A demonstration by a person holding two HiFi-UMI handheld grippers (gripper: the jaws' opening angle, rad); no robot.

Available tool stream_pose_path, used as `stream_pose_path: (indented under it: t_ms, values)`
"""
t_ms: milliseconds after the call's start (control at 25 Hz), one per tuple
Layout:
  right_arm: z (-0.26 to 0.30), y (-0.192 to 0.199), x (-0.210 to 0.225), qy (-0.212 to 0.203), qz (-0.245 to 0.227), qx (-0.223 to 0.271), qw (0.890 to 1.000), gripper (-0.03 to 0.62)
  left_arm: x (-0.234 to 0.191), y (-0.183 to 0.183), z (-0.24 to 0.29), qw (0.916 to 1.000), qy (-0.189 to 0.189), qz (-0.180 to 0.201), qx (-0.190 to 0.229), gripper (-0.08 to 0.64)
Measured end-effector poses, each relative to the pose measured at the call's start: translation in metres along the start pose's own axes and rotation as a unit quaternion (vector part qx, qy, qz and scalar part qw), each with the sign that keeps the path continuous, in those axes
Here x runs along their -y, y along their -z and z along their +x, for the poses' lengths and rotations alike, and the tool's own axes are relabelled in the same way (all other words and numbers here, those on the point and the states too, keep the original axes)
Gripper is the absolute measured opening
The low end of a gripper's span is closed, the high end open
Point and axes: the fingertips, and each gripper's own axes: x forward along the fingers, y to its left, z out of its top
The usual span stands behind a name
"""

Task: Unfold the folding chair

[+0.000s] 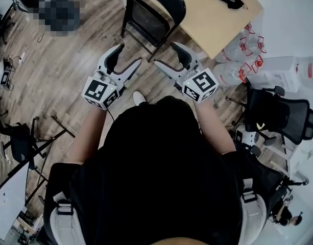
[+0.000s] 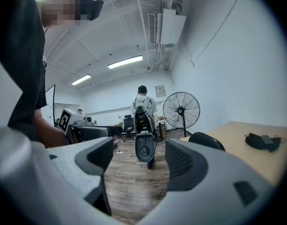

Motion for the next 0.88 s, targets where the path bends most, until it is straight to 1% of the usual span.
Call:
stream_pose_path:
  t_ms: [200,400,520,680,880]
  values:
    - [0.016,0.0,0.032,0.012,0.009,-0.002,1.0,0.348,-0.029,0.002,0.019,0.9999,-0.004,-0.009,-0.007,0.301]
    - [0.029,0.003,0.077,0.008,0.017,-0.003,1.0,0.348,-0.043,0.007,0.054,0.9998,-0.008,-0.008,-0.015,0.301]
    - [0.039,0.0,0.109,-0.003,0.021,-0.001,1.0,0.348,-0.053,0.003,0.08,0.9997,-0.019,-0.006,-0.016,0.299]
    - [0.055,-0.019,0.151,-0.029,0.017,0.005,0.999,0.347,-0.068,-0.01,0.116,0.999,-0.042,-0.001,-0.013,0.298]
    - [0.067,-0.027,0.21,-0.054,0.015,-0.003,0.998,0.348,-0.08,-0.018,0.174,0.998,-0.062,0.004,-0.014,0.298]
